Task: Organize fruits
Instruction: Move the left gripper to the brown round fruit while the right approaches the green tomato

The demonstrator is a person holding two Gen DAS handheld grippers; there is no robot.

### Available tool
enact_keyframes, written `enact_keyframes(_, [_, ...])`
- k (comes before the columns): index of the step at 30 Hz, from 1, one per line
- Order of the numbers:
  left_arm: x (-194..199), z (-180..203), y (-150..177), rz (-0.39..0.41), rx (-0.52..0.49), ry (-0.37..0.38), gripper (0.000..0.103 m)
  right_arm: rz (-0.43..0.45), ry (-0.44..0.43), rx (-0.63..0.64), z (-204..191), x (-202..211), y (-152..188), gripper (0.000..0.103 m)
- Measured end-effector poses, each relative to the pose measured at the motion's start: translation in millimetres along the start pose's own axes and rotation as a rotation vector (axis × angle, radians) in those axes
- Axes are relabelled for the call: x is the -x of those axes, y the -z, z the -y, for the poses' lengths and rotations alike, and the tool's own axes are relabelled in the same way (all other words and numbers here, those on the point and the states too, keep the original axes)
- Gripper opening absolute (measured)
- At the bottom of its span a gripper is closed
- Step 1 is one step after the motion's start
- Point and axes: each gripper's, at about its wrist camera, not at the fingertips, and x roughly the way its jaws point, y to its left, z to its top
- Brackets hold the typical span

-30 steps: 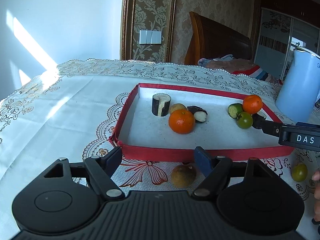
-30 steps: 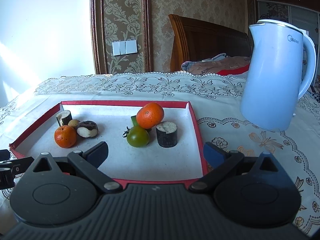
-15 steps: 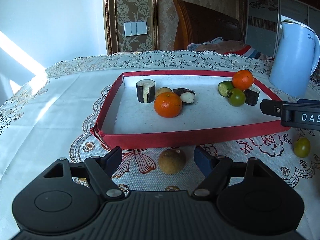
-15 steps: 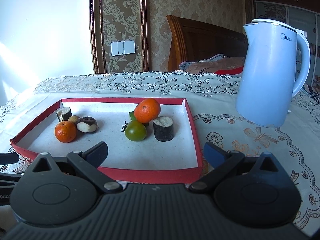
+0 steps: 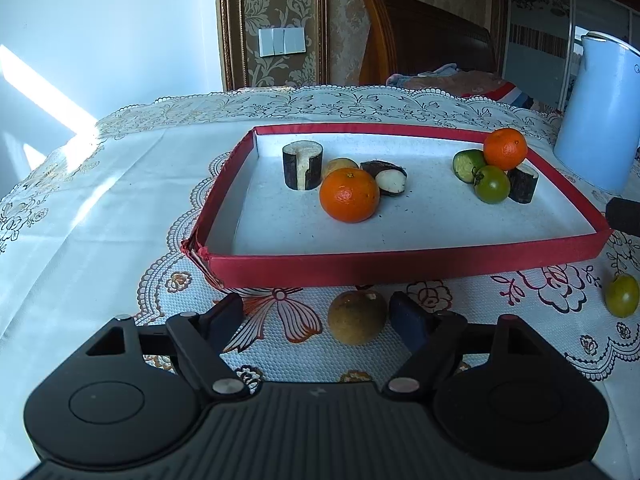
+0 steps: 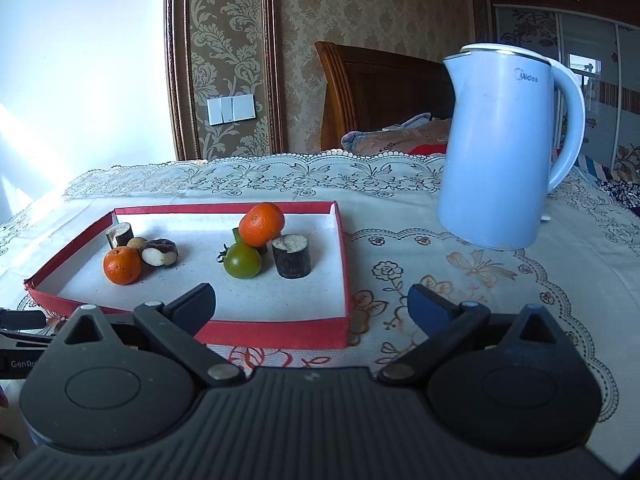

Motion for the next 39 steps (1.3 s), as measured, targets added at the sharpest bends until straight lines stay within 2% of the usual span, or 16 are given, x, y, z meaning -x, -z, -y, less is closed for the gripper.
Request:
enact_keyframes(4, [0, 0, 0, -0.004, 0.003, -0.007, 0.084, -0.018, 0.033, -0.008, 22, 12, 10, 0.103])
enact_keyframes(7, [-1, 0, 0, -0.007, 0.005, -0.017, 0.087, -0.051, 0.013, -0.024, 29, 13, 18, 0.103])
enact_keyframes(12, [-1, -1, -1, -0.007, 0.007, -0.017, 0.088, -0.069, 0.010, 0.024, 15, 8, 26, 0.103])
enact_keyframes(15, [-2, -1, 0, -0.007, 0.007, -0.018, 0.088, -0.087, 0.007, 0.053, 9, 4, 29, 0.096])
enact_keyframes(19, [-2, -1, 0, -0.009, 0.010, -0.024, 0.090, -0.101, 0.003, 0.061, 7, 1, 30, 0.094])
enact_keyframes(32, [-2, -2, 0, -0.009, 0.011, -0.025, 0.091, -0.164, -0.001, 0.082, 2, -11, 32, 0.093])
enact_keyframes(39, [-2, -2, -1, -0.009, 0.010, -0.026, 0.091, -0.198, -0.014, 0.093, 1, -16, 32, 0.082])
